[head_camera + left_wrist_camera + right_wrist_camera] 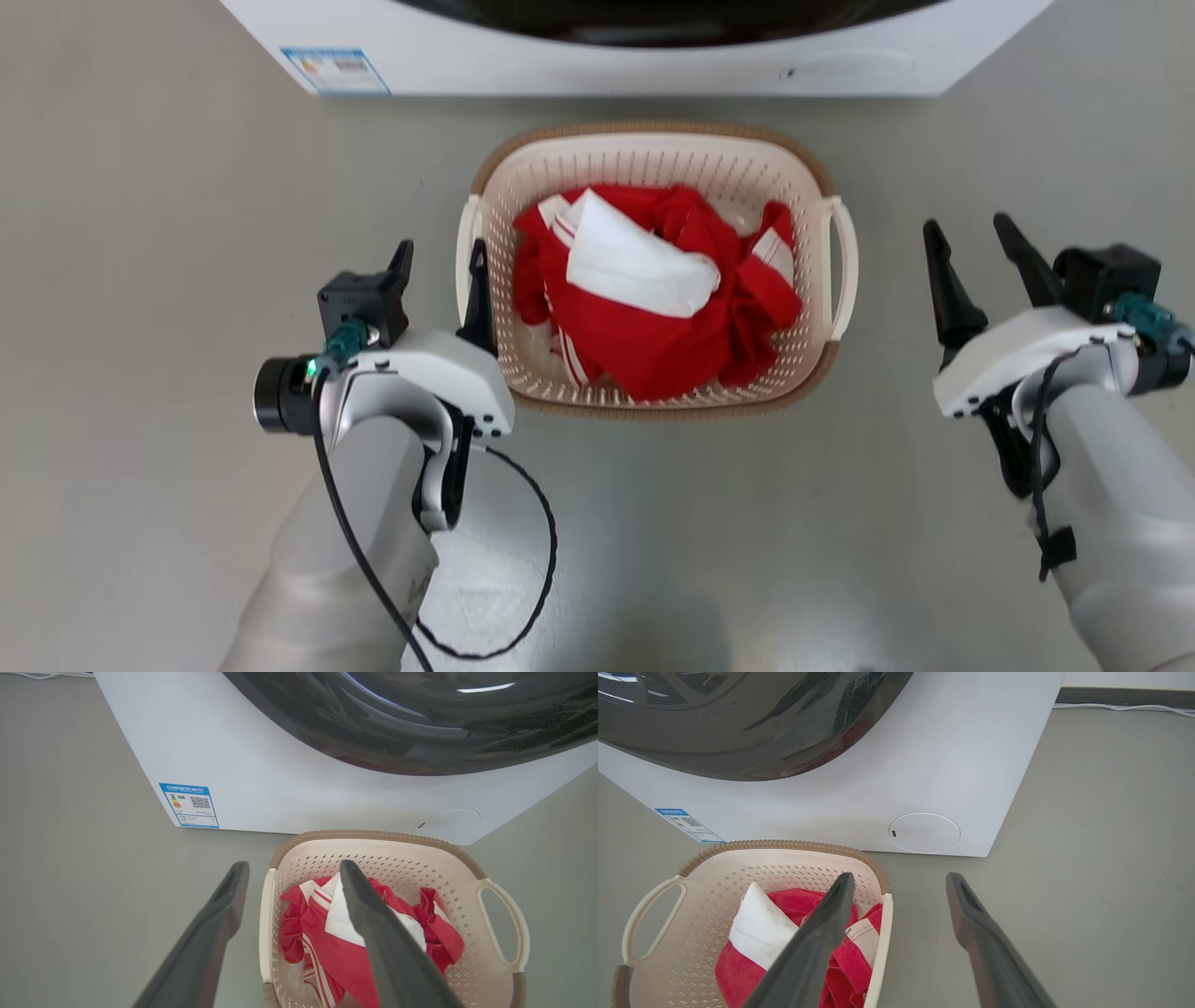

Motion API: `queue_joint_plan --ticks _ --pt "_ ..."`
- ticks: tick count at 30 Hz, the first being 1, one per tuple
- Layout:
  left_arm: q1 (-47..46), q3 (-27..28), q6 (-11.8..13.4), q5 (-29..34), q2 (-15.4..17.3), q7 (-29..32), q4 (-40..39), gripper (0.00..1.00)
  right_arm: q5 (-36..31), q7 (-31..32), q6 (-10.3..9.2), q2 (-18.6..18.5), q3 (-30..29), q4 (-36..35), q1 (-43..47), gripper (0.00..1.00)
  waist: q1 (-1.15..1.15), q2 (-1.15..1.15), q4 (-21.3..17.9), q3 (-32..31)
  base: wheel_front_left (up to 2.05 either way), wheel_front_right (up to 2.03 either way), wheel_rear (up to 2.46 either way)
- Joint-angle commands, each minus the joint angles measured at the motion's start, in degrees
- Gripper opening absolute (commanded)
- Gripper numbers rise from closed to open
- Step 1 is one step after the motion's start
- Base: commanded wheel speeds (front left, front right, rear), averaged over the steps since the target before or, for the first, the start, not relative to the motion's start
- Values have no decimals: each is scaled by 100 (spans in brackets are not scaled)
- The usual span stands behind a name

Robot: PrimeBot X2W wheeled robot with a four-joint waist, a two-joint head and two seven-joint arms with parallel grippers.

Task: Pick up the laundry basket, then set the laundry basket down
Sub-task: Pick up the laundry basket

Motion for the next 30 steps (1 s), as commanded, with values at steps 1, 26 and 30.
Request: queue_joint_plan --ticks 1,26,30 --pt "-130 107 67 -47 93 -52 -51 100 53 -78 35 -34 129 -45 -13 100 0 0 2 253 0 0 0" --pt "-1051 -366 369 -255 93 -52 65 100 504 -78 35 -224 712 34 -642 100 0 0 228 1591 0 0 0" --pt "-1138 -454 415 -312 93 -52 80 100 568 -78 35 -206 834 95 -721 100 0 0 250 1677 0 0 0"
